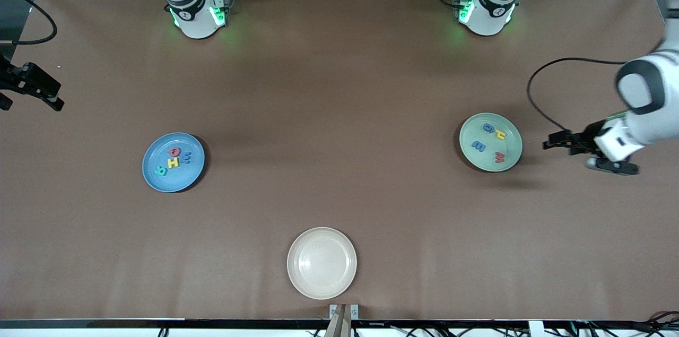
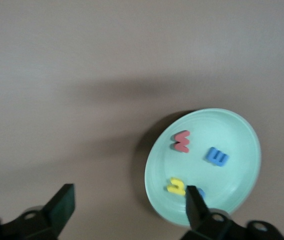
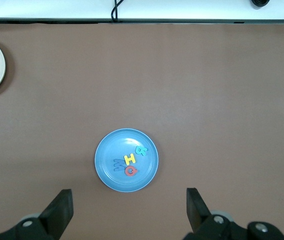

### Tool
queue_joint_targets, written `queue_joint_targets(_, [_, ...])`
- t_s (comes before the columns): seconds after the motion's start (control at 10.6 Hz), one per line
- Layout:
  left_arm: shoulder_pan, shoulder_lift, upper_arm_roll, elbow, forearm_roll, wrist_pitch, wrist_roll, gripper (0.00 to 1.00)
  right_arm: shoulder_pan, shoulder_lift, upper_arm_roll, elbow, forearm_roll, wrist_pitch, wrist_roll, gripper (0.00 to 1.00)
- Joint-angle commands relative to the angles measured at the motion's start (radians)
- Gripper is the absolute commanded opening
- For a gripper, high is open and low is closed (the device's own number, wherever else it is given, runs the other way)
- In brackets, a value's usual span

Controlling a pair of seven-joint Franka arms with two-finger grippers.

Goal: Sort uppercase to blue plate, lowercase to green plate

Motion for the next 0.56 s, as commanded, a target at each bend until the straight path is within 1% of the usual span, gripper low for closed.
queue_joint_targets(0.0, [-0.004,-0.045,-0.068,0.213,0.094,-0.243,-0.251,1.00,-0.001,0.010,-0.001,0.026,0.014,-0.016,0.002,1.00])
queue_joint_targets(0.19, [-0.003,-0.134,-0.149,0.213,0.143,-0.287,-0.370,1.00,-0.001,0.010,-0.001,0.026,0.014,-0.016,0.002,1.00])
queue_joint_targets(0.28, [-0.004,-0.151,-0.164,0.216,0.157,-0.308,-0.419,1.00,-0.003,0.010,-0.001,0.028,0.014,-0.015,0.003,1.00])
queue_joint_targets(0.47, [0.000,-0.174,-0.177,0.228,0.192,-0.311,-0.433,1.00,-0.001,0.010,-0.001,0.028,0.014,-0.018,0.002,1.00])
